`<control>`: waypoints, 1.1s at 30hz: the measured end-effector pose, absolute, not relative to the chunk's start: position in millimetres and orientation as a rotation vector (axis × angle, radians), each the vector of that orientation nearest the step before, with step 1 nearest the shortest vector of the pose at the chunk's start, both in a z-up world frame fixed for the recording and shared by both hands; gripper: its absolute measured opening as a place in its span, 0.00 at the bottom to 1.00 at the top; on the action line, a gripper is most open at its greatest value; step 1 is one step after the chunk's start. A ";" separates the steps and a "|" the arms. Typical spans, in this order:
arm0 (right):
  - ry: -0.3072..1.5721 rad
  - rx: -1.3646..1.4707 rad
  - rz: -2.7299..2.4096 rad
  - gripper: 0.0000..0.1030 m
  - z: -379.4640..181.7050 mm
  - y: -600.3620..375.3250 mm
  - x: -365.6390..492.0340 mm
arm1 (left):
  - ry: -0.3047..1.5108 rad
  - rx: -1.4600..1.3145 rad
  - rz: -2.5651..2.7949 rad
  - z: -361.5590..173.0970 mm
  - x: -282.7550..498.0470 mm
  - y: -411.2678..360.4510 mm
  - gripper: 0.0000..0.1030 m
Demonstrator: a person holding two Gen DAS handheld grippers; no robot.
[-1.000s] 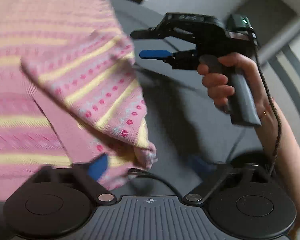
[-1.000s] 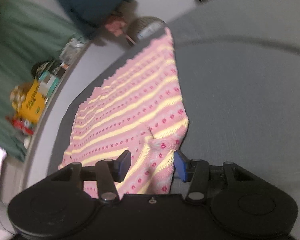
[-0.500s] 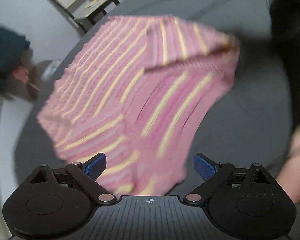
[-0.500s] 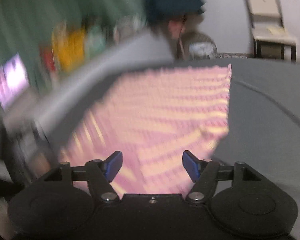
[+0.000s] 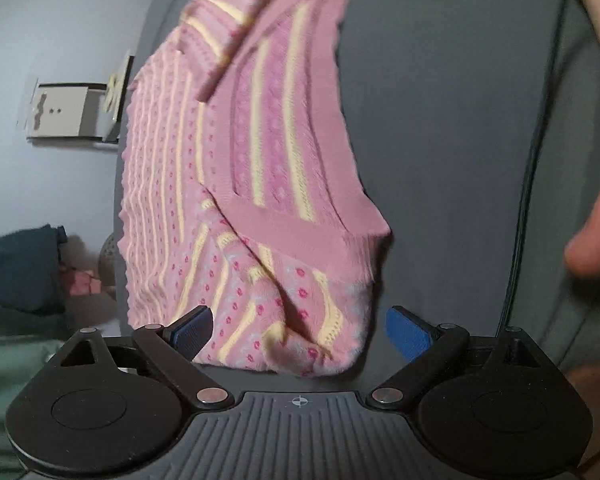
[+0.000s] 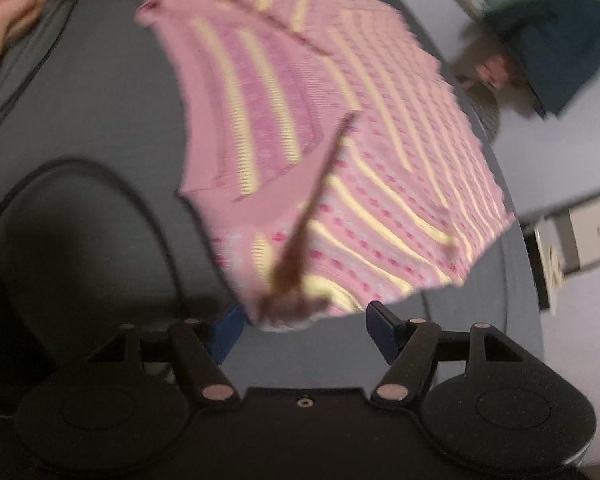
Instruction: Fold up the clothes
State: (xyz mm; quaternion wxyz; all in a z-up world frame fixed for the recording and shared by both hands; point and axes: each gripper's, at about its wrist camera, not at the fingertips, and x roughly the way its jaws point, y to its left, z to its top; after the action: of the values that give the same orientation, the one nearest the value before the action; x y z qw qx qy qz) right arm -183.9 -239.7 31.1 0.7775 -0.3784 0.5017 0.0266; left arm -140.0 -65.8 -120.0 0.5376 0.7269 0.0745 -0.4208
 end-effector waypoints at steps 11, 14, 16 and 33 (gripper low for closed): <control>0.977 -0.982 0.029 0.92 3.9 -197.0 -173.2 | 0.103 1.608 -0.918 -131.9 -145.7 -78.4 0.91; 0.934 -1.009 0.029 0.93 1.5 -188.1 -172.4 | 0.038 1.630 -0.907 -139.2 -148.3 -72.3 0.91; 0.919 -1.017 0.030 0.93 0.2 -185.1 -171.5 | -0.003 1.637 -0.910 -141.4 -151.3 -70.4 0.91; 0.964 -1.094 -0.129 0.99 -8.7 -191.7 -162.4 | -0.040 1.730 -0.801 -156.9 -143.5 -96.8 0.91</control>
State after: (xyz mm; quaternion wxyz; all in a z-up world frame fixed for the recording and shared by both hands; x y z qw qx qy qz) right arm -162.4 -191.8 -8.7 0.7440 -0.4994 0.4400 -0.0589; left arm -143.5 -96.8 -156.9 0.5789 0.7398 -0.0172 -0.3424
